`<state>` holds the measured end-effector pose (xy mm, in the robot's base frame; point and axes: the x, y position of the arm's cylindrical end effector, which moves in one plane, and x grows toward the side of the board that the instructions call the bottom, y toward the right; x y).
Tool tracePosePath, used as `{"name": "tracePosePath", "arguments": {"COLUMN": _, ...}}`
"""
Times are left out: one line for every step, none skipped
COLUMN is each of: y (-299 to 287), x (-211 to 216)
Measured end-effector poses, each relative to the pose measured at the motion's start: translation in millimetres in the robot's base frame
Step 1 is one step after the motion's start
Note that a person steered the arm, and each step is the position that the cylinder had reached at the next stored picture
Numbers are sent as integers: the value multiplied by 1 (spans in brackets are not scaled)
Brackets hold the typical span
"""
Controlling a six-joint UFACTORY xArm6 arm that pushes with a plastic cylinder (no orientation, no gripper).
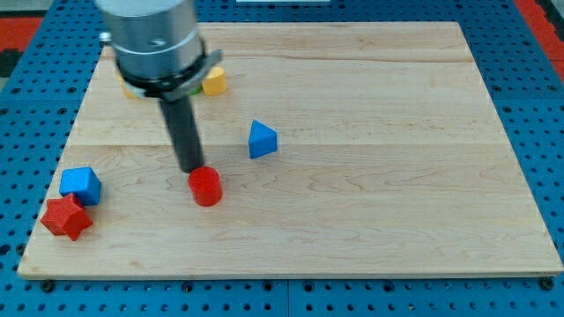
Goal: Move the red circle to the bottom right of the blue cube
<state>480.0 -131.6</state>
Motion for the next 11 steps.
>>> {"name": "tracePosePath", "arguments": {"y": 17, "x": 0}}
{"name": "tracePosePath", "arguments": {"y": 72, "x": -1}}
{"name": "tracePosePath", "arguments": {"y": 87, "x": 17}}
{"name": "tracePosePath", "arguments": {"y": 46, "x": 41}}
{"name": "tracePosePath", "arguments": {"y": 4, "x": 44}}
{"name": "tracePosePath", "arguments": {"y": 29, "x": 29}}
{"name": "tracePosePath", "arguments": {"y": 19, "x": 12}}
{"name": "tracePosePath", "arguments": {"y": -12, "x": 19}}
{"name": "tracePosePath", "arguments": {"y": -6, "x": 19}}
{"name": "tracePosePath", "arguments": {"y": 0, "x": 31}}
{"name": "tracePosePath", "arguments": {"y": -15, "x": 47}}
